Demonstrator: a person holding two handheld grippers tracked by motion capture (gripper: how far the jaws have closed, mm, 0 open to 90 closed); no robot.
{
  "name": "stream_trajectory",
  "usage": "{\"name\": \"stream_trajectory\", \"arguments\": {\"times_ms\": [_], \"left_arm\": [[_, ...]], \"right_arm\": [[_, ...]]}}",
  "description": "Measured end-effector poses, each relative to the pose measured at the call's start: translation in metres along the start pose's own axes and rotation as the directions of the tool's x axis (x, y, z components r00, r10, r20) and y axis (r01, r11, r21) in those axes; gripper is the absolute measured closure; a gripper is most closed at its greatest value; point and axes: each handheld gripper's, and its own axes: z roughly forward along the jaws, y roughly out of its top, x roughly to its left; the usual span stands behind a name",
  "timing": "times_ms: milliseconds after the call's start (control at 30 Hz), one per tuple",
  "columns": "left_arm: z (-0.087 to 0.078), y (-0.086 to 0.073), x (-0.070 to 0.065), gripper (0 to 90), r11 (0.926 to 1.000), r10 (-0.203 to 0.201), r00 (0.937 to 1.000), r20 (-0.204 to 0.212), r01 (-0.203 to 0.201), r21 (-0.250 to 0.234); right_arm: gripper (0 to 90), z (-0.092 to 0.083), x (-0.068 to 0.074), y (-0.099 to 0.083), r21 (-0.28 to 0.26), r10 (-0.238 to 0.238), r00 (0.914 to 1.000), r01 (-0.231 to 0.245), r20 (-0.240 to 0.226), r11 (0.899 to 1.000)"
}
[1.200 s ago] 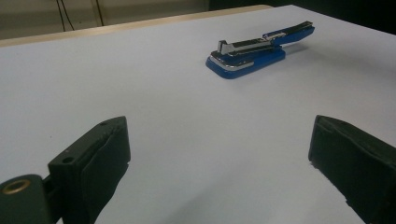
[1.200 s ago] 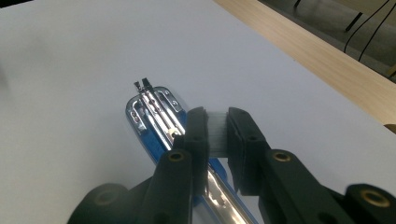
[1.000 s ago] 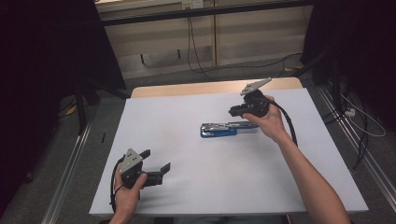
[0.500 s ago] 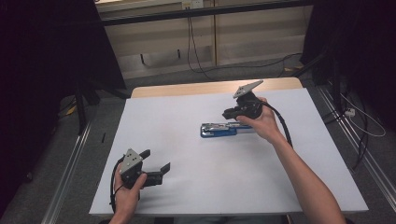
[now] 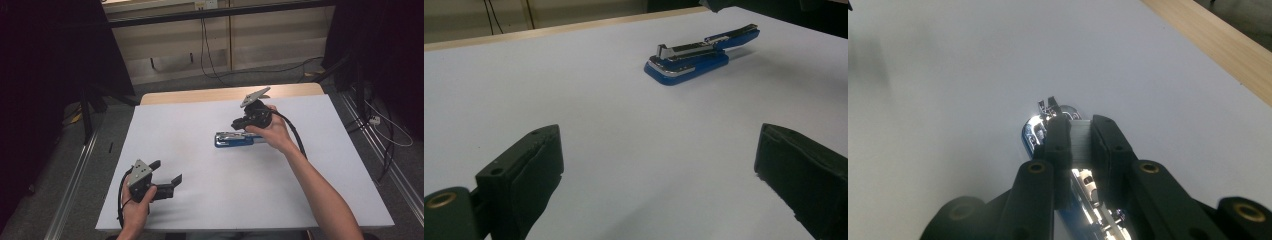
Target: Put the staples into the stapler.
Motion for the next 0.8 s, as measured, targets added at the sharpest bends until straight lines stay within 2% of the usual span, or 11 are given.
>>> {"name": "stream_trajectory", "arguments": {"times_ms": [133,300,400,800], "left_arm": [[0.0,0.0,0.0,5.7,1.0,0.0,1.0,-0.001,0.0,0.001],[0.001,0.0,0.0,5.7,1.0,0.0,1.0,0.002,0.0,0.002],[0.0,0.0,0.0,5.7,1.0,0.004,1.0,0.005,-0.004,-0.001],[-0.001,0.0,0.0,5.6,1.0,0.006,1.0,0.003,-0.006,0.002]], "right_arm": [[79.0,0.004,0.001,0.0,-0.006,-0.009,0.9998,0.01,0.018,1.0],[79.0,0.01,0.004,0.004,0.006,-0.03,0.9995,0.03,0.0,1.0],[79.0,0.02,0.005,0.004,0.057,-0.023,0.9997,0.024,-0.011,0.998],[78.9,0.031,0.004,0.009,0.047,-0.009,0.9993,0.011,-0.035,0.999]]}}
